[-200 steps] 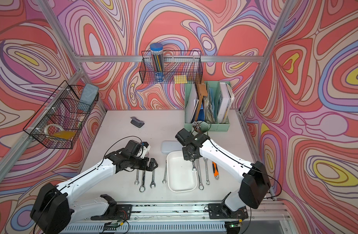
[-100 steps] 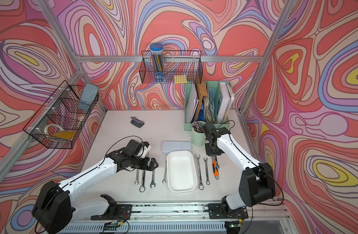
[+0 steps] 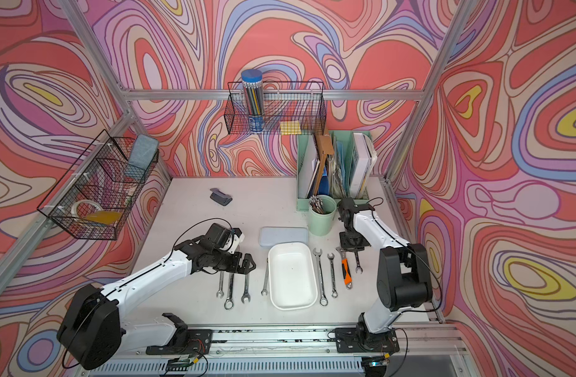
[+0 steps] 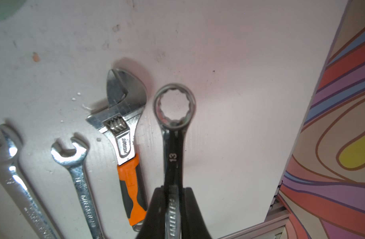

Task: Take out the wrench from the storage box
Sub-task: Place the wrench at the center of the board, then reset both arms

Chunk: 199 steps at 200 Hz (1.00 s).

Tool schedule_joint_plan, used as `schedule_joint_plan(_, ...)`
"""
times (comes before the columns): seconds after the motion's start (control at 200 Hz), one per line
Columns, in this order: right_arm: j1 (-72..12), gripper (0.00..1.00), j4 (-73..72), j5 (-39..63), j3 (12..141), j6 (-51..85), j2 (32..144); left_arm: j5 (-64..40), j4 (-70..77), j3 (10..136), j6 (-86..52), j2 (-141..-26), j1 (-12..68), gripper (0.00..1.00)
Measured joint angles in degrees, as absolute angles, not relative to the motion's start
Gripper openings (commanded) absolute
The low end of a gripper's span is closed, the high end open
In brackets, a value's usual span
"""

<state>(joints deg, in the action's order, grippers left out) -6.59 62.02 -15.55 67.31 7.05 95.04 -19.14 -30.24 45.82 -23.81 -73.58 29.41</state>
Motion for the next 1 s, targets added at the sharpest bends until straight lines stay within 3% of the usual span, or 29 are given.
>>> schedule_joint_plan(0.34,-3.44,0.04,58.17,-15.22,63.29,6.83,99.59,-22.02,-31.81,50.63,-23.46,-76.18,29.21,0.99)
schedule_joint_plan(0.701,-2.92,0.22,56.16,-15.38,62.89,5.04,103.39,-22.79,-33.76,52.45,-22.48,-77.38,29.19,0.99)
schedule_joint_plan(0.996,-2.90,0.28,56.36,-15.81,62.92,4.71,103.24,-22.70,-34.35,52.45,-22.33,-77.25,29.15,0.99)
